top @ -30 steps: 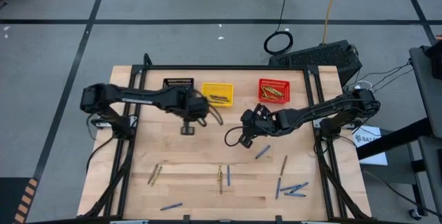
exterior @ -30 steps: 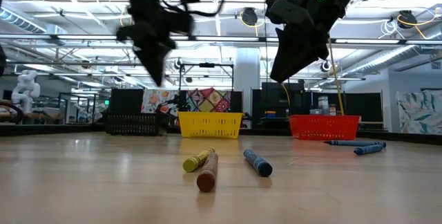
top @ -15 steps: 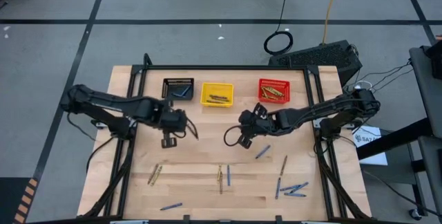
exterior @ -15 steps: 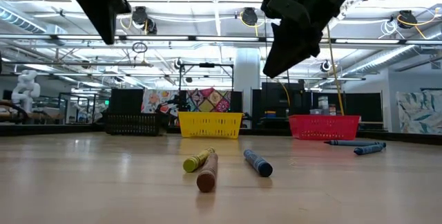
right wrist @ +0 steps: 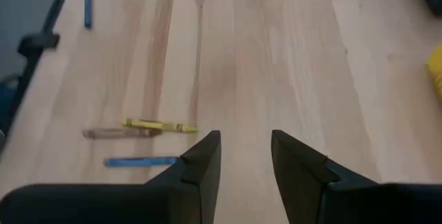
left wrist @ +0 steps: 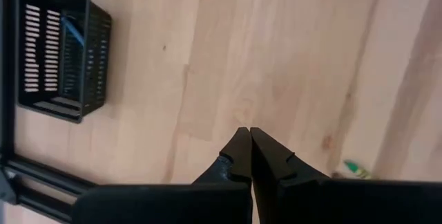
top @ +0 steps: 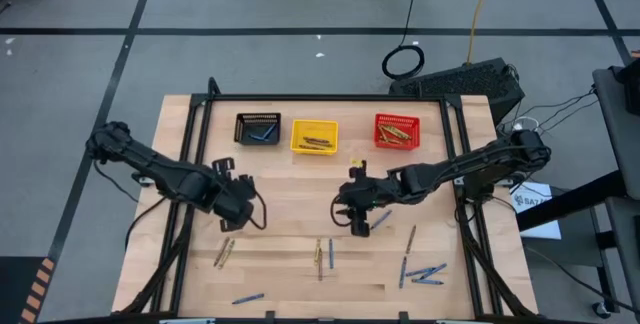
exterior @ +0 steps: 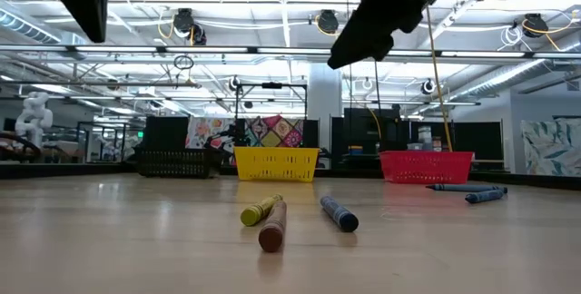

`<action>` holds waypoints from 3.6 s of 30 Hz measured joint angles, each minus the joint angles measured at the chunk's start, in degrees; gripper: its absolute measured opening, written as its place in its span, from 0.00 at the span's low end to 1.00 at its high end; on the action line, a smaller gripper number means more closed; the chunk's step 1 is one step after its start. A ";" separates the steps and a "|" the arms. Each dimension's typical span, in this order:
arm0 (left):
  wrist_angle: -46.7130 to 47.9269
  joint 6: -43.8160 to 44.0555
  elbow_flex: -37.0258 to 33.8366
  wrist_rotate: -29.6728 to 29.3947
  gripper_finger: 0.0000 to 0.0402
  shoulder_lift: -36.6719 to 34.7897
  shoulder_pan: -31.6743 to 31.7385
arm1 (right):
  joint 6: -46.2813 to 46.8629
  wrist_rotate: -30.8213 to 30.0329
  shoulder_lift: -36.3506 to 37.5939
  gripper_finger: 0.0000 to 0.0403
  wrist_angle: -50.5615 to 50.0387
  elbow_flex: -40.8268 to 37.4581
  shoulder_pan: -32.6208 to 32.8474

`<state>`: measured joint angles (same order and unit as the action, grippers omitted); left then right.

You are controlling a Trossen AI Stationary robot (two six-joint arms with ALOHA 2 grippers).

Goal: Sort crayons
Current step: Put the blue crayon into the black bin

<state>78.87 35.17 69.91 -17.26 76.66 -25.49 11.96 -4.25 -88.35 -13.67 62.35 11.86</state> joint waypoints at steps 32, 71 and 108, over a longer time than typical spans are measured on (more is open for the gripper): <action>-0.43 3.57 0.00 -4.10 0.00 0.02 -3.46 | -42.98 6.63 -16.18 0.29 17.85 0.04 4.45; -3.24 3.57 0.00 -5.54 0.00 0.04 -3.41 | -62.46 10.36 -20.77 0.29 16.31 0.04 8.85; -6.54 2.24 -0.02 -5.55 0.00 0.04 -1.51 | 3.23 5.77 -19.20 0.29 17.85 0.02 10.58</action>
<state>72.33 37.41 69.89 -22.81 76.71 -27.00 15.19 1.52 -107.55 4.18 62.37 22.45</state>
